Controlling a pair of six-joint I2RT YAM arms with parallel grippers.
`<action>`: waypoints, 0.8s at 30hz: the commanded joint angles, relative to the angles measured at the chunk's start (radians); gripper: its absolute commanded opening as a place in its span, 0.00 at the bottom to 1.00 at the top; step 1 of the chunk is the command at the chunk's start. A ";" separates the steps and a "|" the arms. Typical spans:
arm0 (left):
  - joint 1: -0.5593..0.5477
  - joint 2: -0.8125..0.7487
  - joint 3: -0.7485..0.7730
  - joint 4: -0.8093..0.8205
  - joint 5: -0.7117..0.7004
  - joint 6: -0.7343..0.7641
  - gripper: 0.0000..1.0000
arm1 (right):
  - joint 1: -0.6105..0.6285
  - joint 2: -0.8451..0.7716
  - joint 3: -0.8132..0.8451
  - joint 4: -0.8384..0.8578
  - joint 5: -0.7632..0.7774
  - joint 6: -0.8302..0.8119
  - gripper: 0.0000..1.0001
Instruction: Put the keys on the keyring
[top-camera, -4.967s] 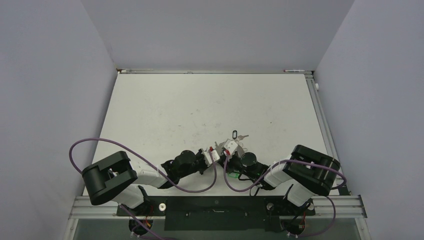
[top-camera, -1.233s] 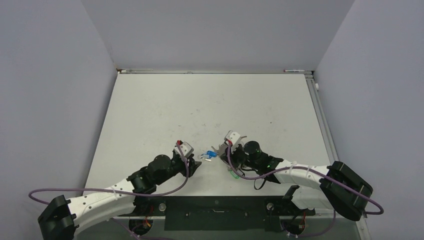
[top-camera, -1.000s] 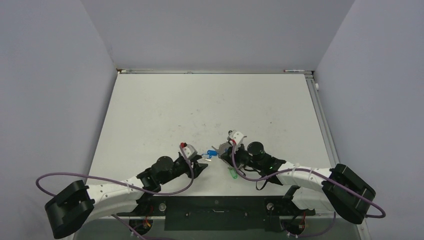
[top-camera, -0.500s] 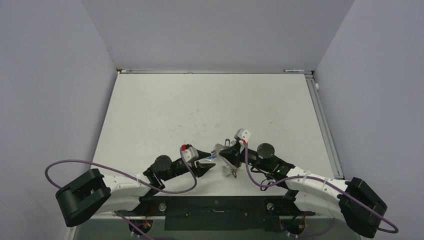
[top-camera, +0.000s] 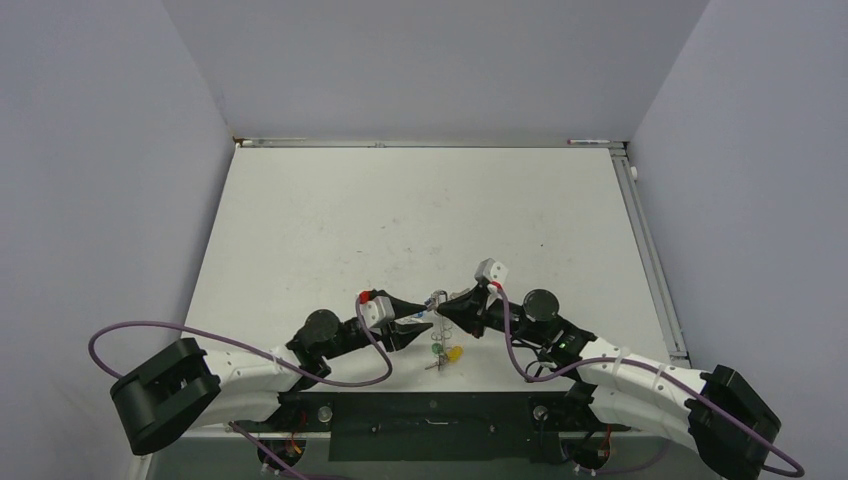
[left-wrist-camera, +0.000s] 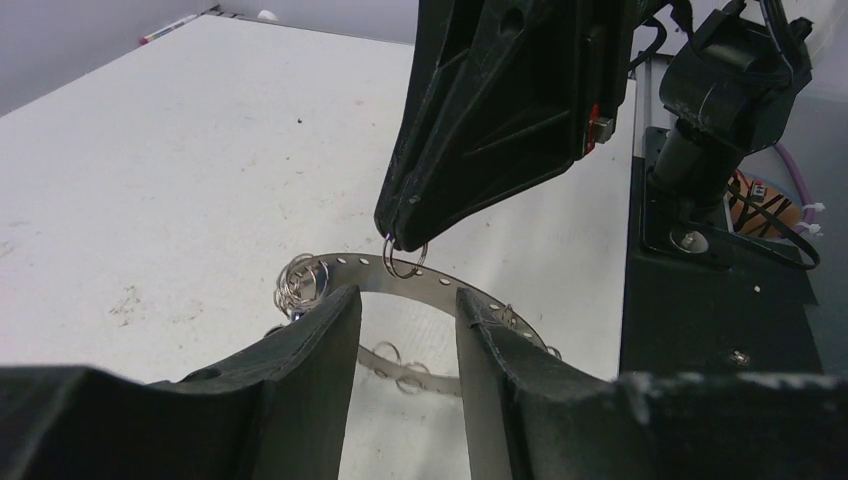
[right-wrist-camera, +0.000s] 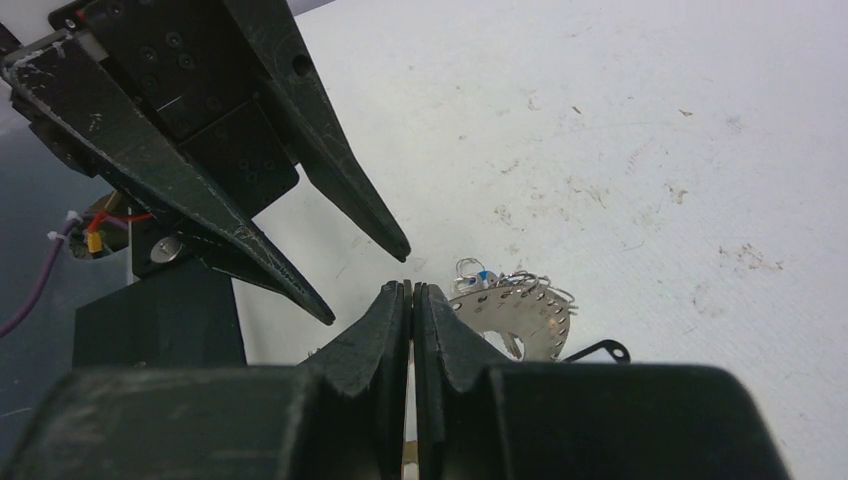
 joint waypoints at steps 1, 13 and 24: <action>0.006 -0.023 0.047 0.035 0.037 0.013 0.36 | -0.005 -0.029 0.015 0.118 -0.060 0.016 0.05; 0.006 0.005 0.073 0.021 0.067 0.004 0.32 | -0.005 -0.039 0.032 0.133 -0.093 0.023 0.05; 0.008 0.041 0.094 0.023 0.088 -0.002 0.27 | -0.005 -0.059 0.038 0.136 -0.104 0.024 0.05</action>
